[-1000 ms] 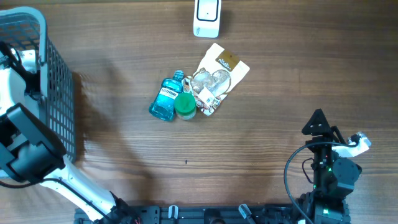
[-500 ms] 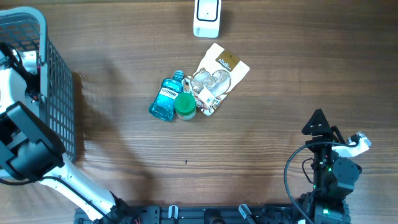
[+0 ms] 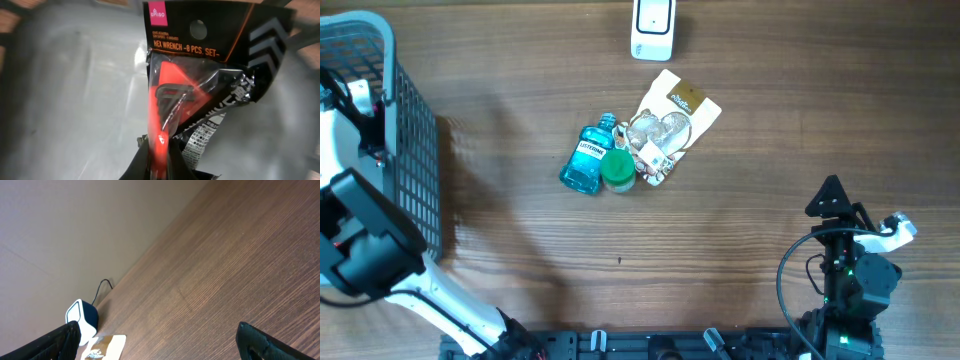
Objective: Scan the item barcode
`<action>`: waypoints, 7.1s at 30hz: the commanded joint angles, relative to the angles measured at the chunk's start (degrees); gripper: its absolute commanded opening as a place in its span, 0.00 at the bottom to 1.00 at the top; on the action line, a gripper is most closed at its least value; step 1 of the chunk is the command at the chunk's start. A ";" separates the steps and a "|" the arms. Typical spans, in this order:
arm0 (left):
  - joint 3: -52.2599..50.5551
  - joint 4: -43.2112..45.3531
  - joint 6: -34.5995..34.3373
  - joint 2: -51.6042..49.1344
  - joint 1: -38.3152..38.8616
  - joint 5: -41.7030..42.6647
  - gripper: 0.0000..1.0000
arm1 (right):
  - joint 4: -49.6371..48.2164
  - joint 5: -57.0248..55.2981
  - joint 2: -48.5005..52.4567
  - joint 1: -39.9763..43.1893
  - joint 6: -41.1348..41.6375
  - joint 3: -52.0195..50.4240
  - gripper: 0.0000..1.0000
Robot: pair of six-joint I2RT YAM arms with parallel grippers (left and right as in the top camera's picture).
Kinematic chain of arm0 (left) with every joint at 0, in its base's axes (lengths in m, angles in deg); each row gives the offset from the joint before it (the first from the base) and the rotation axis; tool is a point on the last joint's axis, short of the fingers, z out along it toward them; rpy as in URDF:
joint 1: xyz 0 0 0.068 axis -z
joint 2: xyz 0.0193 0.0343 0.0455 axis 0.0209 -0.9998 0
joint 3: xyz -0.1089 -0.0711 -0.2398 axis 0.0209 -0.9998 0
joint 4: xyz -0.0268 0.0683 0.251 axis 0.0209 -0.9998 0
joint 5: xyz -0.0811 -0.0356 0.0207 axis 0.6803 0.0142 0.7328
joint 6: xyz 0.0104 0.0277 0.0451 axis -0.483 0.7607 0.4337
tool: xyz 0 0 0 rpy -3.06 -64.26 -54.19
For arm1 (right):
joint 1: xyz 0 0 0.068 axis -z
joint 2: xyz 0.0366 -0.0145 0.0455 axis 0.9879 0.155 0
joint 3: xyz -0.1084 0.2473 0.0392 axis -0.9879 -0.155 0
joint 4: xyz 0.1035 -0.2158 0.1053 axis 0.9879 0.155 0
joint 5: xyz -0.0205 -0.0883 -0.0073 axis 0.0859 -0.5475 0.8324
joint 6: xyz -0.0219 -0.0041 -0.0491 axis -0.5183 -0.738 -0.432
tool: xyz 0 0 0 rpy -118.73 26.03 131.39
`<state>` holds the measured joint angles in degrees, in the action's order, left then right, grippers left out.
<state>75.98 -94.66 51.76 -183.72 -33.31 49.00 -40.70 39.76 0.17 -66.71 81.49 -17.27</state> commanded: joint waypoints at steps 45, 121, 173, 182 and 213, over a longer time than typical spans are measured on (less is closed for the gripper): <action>-10.71 -9.97 -14.43 17.68 66.07 27.47 0.04 | -0.20 -0.96 0.07 0.17 -1.03 -0.07 1.00; -2.89 -31.74 -54.10 37.48 -11.21 -7.63 1.00 | -0.20 -0.94 0.07 0.15 -1.03 -0.07 1.00; -2.93 -10.78 1.77 22.05 -19.82 10.32 1.00 | -0.20 -0.94 0.07 0.15 -1.05 -0.07 1.00; -3.21 -17.81 18.36 17.70 -20.26 10.34 1.00 | -0.20 -0.94 0.07 0.15 -1.05 -0.07 1.00; -22.95 -8.41 22.77 16.85 -14.93 -17.55 1.00 | -0.20 -0.94 0.07 0.15 -1.05 -0.07 1.00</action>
<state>53.23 -103.43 72.11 -166.60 -48.02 32.01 -40.72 39.78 0.19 -66.71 81.49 -17.27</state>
